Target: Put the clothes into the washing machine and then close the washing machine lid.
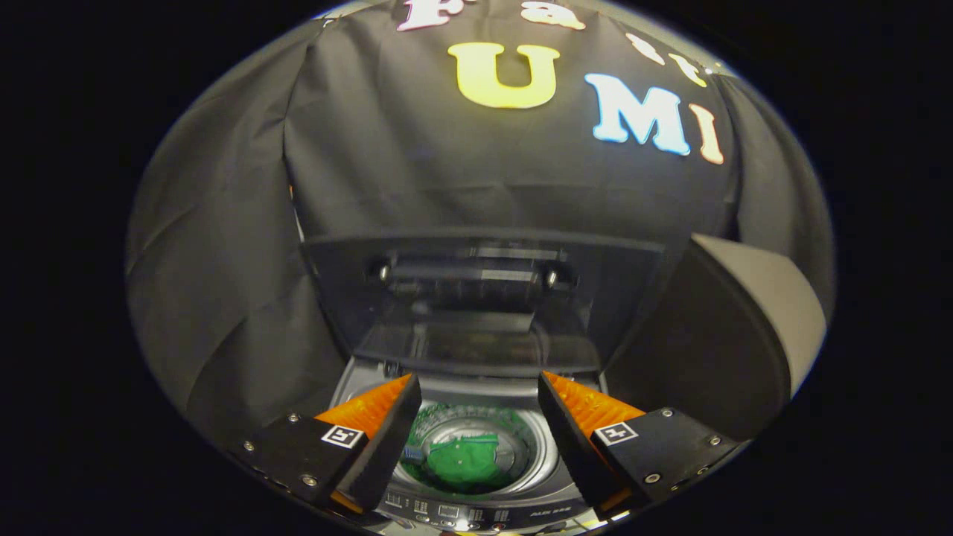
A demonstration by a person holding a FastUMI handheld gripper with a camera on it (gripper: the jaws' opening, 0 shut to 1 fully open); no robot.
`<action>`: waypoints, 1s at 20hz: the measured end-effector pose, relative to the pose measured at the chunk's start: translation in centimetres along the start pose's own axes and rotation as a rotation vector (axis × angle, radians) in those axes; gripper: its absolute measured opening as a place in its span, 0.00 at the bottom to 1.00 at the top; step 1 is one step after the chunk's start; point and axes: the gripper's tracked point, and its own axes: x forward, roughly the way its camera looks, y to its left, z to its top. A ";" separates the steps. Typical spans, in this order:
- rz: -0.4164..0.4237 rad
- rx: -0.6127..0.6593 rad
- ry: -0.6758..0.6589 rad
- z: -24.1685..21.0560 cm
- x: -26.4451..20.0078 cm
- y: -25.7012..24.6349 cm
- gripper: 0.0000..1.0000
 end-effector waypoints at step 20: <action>0.024 0.065 0.112 8.8 11.3 -1.1 0.97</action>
